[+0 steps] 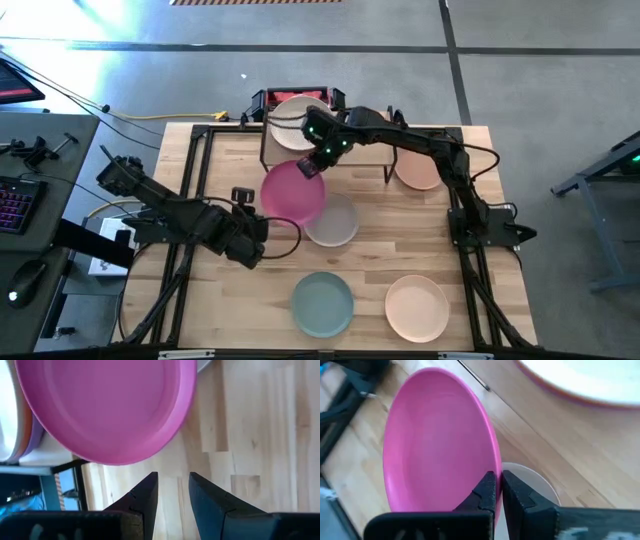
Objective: Place and stack plates onto a shelf
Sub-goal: Stack the pink plate on top of the light gray plate on the shelf
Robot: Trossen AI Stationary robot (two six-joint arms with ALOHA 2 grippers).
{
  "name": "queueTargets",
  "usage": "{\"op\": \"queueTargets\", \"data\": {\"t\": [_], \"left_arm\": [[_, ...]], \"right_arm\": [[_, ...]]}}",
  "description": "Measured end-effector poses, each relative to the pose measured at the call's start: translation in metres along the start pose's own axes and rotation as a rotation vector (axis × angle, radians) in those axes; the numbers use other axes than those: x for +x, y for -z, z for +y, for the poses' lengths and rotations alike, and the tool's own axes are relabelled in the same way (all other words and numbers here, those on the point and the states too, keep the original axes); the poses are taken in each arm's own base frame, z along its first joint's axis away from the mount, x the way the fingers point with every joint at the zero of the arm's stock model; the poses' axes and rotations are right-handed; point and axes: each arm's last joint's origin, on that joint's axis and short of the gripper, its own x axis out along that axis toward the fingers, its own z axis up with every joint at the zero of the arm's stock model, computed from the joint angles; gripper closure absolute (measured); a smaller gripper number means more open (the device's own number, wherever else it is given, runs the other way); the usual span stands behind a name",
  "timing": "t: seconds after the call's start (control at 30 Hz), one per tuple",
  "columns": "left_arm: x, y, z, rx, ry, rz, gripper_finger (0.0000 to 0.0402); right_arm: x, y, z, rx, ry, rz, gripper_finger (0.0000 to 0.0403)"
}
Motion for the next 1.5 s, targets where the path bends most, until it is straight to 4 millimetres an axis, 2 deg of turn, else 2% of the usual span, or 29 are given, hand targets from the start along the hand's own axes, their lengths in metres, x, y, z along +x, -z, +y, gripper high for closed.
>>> {"op": "queueTargets", "data": {"t": [0.2, 0.4, 0.57, 0.83, 0.97, 1.13, 1.5], "left_arm": [[0.006, -0.002, 0.01, -0.079, -0.021, 0.022, 0.0303], [0.016, -0.004, 0.026, -0.148, -0.065, 0.054, 0.0303], [0.027, -0.005, 0.044, -0.221, -0.084, 0.096, 0.0303], [0.042, -0.005, 0.069, -0.328, -0.107, 0.139, 0.0303], [0.048, -0.006, 0.078, -0.377, -0.114, 0.139, 0.0303], [0.053, -0.006, 0.087, -0.423, -0.121, 0.143, 0.0303], [0.062, -0.004, 0.102, -0.5, -0.137, 0.155, 0.0303]], "right_arm": [[-0.01, -0.015, -0.011, -0.055, -0.127, -0.009, 0.0403], [-0.049, -0.037, -0.026, -0.098, -0.166, -0.139, 0.0403], [-0.073, -0.052, -0.061, -0.045, -0.171, -0.214, 0.0403], [-0.091, -0.071, -0.118, 0.029, -0.104, -0.283, 0.0403], [-0.098, -0.079, -0.144, 0.08, -0.08, -0.32, 0.0403], [-0.097, -0.085, -0.165, 0.139, -0.073, -0.358, 0.0403], [-0.075, -0.085, -0.166, 0.17, -0.134, -0.317, 0.0403]]}}
